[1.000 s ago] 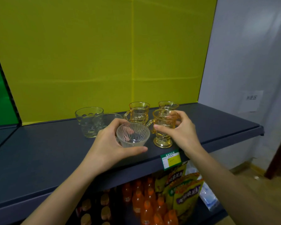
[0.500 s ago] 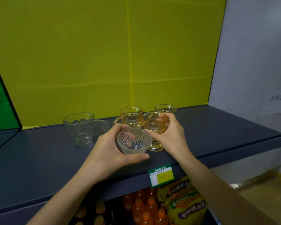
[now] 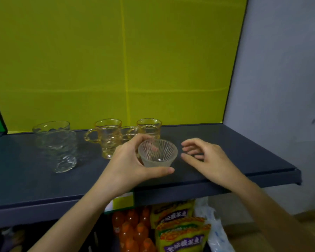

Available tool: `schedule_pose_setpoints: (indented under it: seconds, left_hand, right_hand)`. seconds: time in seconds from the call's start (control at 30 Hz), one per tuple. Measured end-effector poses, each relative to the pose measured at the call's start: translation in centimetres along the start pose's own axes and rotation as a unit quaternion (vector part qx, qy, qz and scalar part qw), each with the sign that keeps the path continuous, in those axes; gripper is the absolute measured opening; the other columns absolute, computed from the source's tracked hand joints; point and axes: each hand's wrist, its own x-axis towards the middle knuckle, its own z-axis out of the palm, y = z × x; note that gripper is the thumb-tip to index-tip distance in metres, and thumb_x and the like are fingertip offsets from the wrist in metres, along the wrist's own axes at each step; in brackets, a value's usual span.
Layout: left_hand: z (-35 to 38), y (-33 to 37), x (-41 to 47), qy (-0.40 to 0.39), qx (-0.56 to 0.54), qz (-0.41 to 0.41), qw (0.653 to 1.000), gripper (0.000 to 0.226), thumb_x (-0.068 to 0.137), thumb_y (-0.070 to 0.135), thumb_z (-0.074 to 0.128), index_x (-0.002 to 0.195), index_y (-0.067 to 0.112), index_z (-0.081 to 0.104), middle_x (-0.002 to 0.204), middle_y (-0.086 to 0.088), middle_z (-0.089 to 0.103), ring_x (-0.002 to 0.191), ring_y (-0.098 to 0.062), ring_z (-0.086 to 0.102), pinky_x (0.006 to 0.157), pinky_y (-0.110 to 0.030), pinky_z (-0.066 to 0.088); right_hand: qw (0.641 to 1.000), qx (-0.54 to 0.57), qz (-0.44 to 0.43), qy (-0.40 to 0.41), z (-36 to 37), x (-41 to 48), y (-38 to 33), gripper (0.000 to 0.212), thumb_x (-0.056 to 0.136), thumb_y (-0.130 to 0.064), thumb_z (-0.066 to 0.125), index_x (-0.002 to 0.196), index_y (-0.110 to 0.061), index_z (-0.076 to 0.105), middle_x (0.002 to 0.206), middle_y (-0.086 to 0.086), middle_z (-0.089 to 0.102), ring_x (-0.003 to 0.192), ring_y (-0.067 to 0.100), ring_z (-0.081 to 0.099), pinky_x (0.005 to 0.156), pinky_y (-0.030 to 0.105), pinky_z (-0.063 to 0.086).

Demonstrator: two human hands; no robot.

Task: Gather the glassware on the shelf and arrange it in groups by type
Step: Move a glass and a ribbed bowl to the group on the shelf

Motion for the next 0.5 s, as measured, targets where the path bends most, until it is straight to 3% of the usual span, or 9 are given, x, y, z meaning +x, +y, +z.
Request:
schedule_pose_setpoints:
  seconds: [0.1,0.3,0.5]
  left_hand:
    - [4.1,1.3,1.8,0.000,0.020,0.003,1.000,0.076,0.043,0.055,0.083,0.107,0.024,0.056,0.098,0.013,0.064,0.093,-0.004,0.059,0.084,-0.027,0.047]
    - [10.7,1.8,6.4,0.014,0.057,-0.032,0.998,0.072,0.052,0.042,0.084,0.111,0.013,0.054,0.111,-0.002,0.059,0.103,-0.018,0.055,0.088,-0.031,0.044]
    - [14.3,1.8,9.3,-0.006,0.120,-0.081,0.989,0.079,0.056,0.042,0.082,0.120,0.011,0.047,0.123,-0.007,0.054,0.112,-0.021,0.049,0.091,-0.029,0.037]
  right_hand:
    - [0.996,-0.063,0.006,-0.063,-4.3,-0.9,3.1,0.028,0.085,-0.030,0.061,0.112,-0.025,0.061,0.107,-0.009,0.066,0.099,0.003,0.061,0.092,0.032,0.051]
    - [0.973,-0.208,-0.011,-0.095,-10.0,-1.2,7.7,0.030,0.084,-0.042,0.058,0.113,-0.035,0.057,0.111,-0.016,0.064,0.100,-0.001,0.059,0.091,0.032,0.050]
    - [0.963,-0.242,-0.036,-0.114,-12.0,-0.8,9.5,0.032,0.084,-0.043,0.057,0.115,-0.034,0.057,0.110,-0.018,0.064,0.100,-0.003,0.057,0.093,0.027,0.046]
